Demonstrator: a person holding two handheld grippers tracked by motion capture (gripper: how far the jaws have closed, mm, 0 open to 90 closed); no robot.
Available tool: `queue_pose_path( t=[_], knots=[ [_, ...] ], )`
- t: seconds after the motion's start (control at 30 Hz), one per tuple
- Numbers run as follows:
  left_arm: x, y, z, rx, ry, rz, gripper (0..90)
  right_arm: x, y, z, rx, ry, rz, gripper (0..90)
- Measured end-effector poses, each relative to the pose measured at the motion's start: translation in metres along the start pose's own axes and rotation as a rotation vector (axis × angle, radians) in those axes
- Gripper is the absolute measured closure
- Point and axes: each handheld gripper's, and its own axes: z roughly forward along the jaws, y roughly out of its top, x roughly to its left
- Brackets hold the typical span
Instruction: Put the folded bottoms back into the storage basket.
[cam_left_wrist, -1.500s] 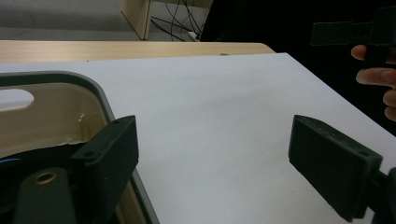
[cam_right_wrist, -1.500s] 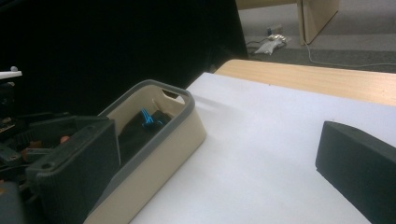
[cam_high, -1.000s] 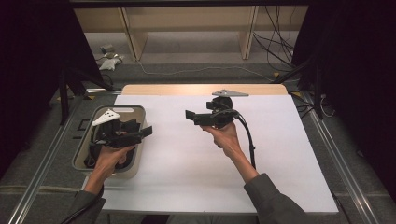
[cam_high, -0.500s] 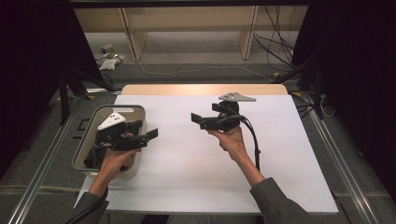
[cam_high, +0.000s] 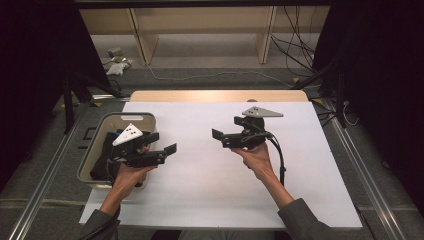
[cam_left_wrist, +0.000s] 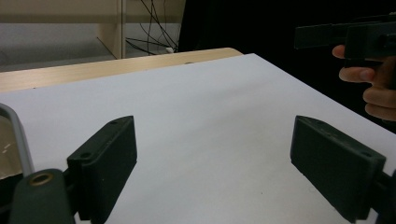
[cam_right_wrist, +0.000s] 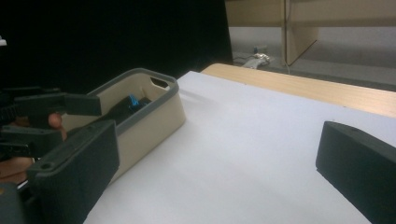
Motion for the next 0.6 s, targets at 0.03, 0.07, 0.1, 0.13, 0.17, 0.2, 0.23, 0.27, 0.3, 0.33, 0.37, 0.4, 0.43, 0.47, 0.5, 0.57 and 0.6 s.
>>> queue_pose_path(
  t=[0.03, 0.07, 0.1, 0.13, 0.17, 0.2, 0.23, 0.27, 0.3, 0.33, 0.37, 0.4, 0.43, 0.47, 0.5, 0.57, 0.6],
  knots=[
    [-0.002, -0.001, 0.001, -0.001, -0.001, 0.002, 14.4, 0.000, -0.002, -0.002, 0.000, -0.002, -0.002, 0.4],
    [-0.003, -0.001, 0.001, 0.002, -0.002, 0.006, 14.4, -0.001, -0.004, -0.004, 0.002, -0.002, -0.003, 0.4],
    [-0.005, -0.002, 0.001, 0.003, -0.007, 0.010, 14.3, -0.001, -0.005, -0.006, 0.001, -0.003, -0.005, 0.4],
    [-0.006, -0.003, 0.002, 0.004, -0.009, 0.010, 14.1, -0.001, -0.008, -0.009, 0.001, -0.010, -0.012, 0.4],
    [-0.007, -0.003, 0.002, 0.007, -0.011, 0.014, 14.1, -0.001, -0.008, -0.009, 0.001, -0.010, -0.012, 0.4],
    [-0.008, -0.004, 0.002, 0.001, -0.010, 0.011, 13.9, 0.000, -0.010, -0.011, 0.002, -0.011, -0.022, 0.4],
    [-0.008, -0.004, 0.002, 0.001, -0.010, 0.011, 13.9, 0.000, -0.010, -0.011, 0.002, -0.011, -0.022, 0.4],
    [-0.009, -0.005, 0.002, 0.000, -0.012, 0.014, 13.9, 0.000, -0.011, -0.012, 0.003, -0.013, -0.026, 0.4],
    [-0.010, -0.006, 0.002, -0.001, -0.013, 0.013, 13.8, 0.001, -0.013, -0.014, 0.004, -0.014, -0.035, 0.4],
    [-0.010, -0.007, 0.002, 0.002, -0.013, 0.019, 13.6, 0.002, -0.013, -0.014, 0.004, -0.017, -0.036, 0.4],
    [-0.010, -0.008, 0.002, 0.003, -0.013, 0.017, 13.2, 0.003, -0.016, -0.016, 0.002, -0.013, -0.044, 0.5],
    [-0.011, -0.008, 0.002, 0.006, -0.012, 0.017, 13.2, 0.003, -0.016, -0.016, 0.002, -0.013, -0.044, 0.5],
    [-0.011, -0.009, 0.002, 0.004, -0.013, 0.014, 12.8, 0.004, -0.020, -0.018, 0.003, -0.012, -0.050, 0.4],
    [-0.012, -0.010, 0.002, -0.001, -0.015, 0.015, 12.8, 0.004, -0.020, -0.018, 0.003, -0.012, -0.050, 0.4],
    [-0.012, -0.010, 0.002, -0.001, -0.016, 0.021, 12.2, 0.004, -0.024, -0.019, 0.005, -0.018, -0.054, 0.4],
    [-0.014, -0.011, 0.002, -0.003, -0.018, 0.024, 11.5, 0.003, -0.025, -0.020, 0.002, -0.018, -0.054, 0.4],
    [-0.014, -0.011, 0.002, -0.003, -0.018, 0.026, 10.5, 0.002, -0.029, -0.022, 0.003, -0.021, -0.052, 0.4]
  ],
)
